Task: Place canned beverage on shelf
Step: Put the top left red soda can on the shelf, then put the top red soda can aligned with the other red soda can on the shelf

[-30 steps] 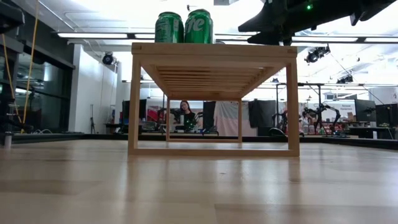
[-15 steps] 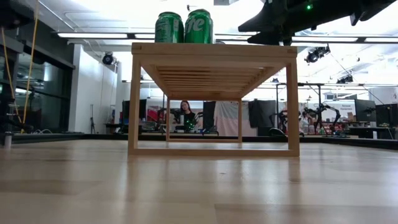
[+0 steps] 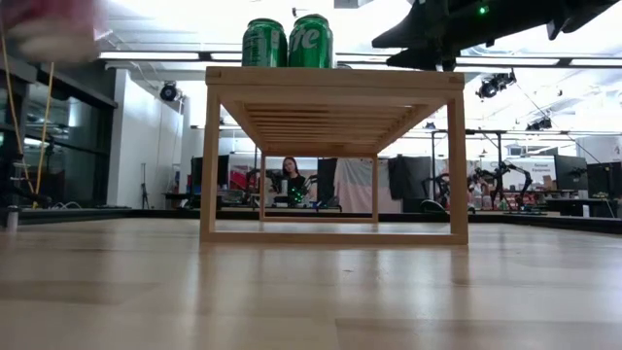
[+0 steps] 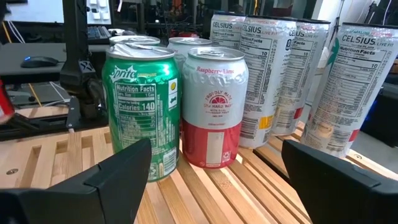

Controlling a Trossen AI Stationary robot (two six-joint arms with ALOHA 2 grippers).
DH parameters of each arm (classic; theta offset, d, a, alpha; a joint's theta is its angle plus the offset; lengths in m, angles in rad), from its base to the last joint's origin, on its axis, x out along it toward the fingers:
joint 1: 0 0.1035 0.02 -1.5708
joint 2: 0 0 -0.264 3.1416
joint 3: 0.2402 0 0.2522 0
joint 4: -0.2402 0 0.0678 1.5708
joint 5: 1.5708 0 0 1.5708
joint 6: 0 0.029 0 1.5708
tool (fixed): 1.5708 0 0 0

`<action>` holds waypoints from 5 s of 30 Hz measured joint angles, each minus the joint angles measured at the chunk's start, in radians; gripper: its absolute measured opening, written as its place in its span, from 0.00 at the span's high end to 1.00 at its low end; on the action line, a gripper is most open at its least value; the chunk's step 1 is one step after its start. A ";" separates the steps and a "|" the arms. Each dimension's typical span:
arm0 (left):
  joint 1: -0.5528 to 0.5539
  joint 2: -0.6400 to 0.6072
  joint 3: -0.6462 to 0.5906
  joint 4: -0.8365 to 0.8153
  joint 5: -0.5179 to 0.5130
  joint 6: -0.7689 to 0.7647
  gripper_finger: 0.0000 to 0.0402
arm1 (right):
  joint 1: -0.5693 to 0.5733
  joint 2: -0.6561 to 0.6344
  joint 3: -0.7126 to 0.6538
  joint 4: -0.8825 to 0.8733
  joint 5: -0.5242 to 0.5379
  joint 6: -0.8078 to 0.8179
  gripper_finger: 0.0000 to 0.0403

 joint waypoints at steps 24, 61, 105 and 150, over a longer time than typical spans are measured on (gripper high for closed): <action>0.543 0.190 0.221 0.184 0.019 0.286 0.29 | 0.000 0.000 0.000 -0.006 0.000 -0.002 0.14; 0.637 0.209 0.221 0.289 0.050 0.416 0.17 | 0.000 0.000 0.000 -0.019 0.000 0.000 0.14; 0.634 0.199 0.238 0.329 0.040 0.537 0.02 | 0.000 0.000 0.000 -0.031 0.000 -0.002 0.14; 0.439 -0.916 -1.143 1.643 -0.024 0.770 0.02 | 0.000 0.000 0.000 -0.033 0.000 -0.003 0.14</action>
